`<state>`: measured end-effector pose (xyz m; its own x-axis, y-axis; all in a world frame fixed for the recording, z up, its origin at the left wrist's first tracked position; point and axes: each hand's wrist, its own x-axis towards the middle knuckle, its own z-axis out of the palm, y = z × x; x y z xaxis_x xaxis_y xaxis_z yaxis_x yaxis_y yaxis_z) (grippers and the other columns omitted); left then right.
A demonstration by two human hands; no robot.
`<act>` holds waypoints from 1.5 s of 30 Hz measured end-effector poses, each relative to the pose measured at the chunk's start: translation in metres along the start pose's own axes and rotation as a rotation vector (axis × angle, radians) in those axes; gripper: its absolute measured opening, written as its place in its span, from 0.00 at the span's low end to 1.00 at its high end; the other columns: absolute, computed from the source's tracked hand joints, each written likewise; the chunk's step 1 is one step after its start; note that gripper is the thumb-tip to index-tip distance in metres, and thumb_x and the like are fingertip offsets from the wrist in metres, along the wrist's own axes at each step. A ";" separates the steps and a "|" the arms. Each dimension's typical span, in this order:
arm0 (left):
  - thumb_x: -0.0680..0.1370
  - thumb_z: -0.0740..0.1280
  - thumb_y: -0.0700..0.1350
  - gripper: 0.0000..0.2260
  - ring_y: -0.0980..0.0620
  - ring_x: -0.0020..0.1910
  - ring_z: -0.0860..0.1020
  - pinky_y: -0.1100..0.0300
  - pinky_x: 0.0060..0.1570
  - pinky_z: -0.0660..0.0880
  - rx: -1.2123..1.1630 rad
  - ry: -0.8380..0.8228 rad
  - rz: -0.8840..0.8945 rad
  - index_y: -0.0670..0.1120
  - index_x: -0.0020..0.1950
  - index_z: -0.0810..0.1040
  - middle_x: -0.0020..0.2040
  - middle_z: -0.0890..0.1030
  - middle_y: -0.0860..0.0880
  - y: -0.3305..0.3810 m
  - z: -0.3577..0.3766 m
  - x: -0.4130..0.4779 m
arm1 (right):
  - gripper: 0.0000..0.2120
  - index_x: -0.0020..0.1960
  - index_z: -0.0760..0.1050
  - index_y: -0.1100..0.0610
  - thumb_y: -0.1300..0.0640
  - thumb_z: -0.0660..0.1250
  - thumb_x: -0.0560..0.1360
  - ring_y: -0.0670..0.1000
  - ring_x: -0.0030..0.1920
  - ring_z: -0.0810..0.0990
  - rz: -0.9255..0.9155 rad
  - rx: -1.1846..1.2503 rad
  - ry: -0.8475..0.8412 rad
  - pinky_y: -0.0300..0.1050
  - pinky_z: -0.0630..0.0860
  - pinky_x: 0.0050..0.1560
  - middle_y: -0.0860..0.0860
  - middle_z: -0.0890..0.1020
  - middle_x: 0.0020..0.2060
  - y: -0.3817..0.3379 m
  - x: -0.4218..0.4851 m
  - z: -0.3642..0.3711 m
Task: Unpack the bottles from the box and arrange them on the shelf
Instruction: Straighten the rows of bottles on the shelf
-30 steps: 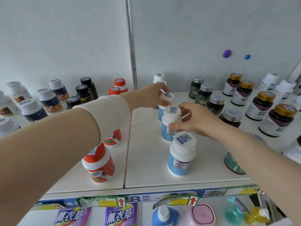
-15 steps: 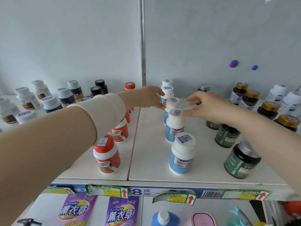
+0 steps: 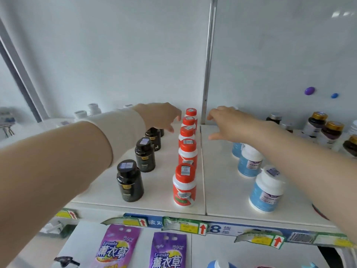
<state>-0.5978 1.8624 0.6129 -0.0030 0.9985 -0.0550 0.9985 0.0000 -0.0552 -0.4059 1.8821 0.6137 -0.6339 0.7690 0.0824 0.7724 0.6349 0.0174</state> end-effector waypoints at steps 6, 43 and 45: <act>0.77 0.65 0.50 0.24 0.48 0.63 0.73 0.58 0.61 0.68 -0.312 -0.011 0.055 0.45 0.71 0.65 0.66 0.74 0.47 -0.013 0.019 0.014 | 0.27 0.69 0.65 0.54 0.48 0.68 0.73 0.49 0.62 0.73 0.069 0.405 -0.068 0.42 0.69 0.60 0.50 0.73 0.66 -0.027 -0.003 0.025; 0.77 0.67 0.48 0.23 0.48 0.60 0.76 0.61 0.51 0.74 -0.434 -0.002 0.095 0.47 0.71 0.66 0.66 0.74 0.48 -0.006 0.011 0.025 | 0.31 0.69 0.66 0.54 0.50 0.72 0.69 0.48 0.56 0.75 0.230 0.831 0.024 0.43 0.72 0.57 0.50 0.75 0.64 -0.018 0.001 0.041; 0.77 0.67 0.47 0.21 0.50 0.57 0.75 0.60 0.52 0.71 -0.329 0.038 0.089 0.48 0.69 0.69 0.63 0.76 0.49 -0.017 -0.003 0.014 | 0.31 0.69 0.66 0.55 0.50 0.73 0.69 0.49 0.57 0.75 0.185 0.668 0.065 0.42 0.70 0.57 0.51 0.75 0.64 -0.017 0.007 0.024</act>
<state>-0.6147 1.8767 0.6160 0.0811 0.9967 -0.0079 0.9590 -0.0759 0.2731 -0.4242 1.8786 0.5900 -0.4742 0.8763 0.0848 0.6651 0.4197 -0.6176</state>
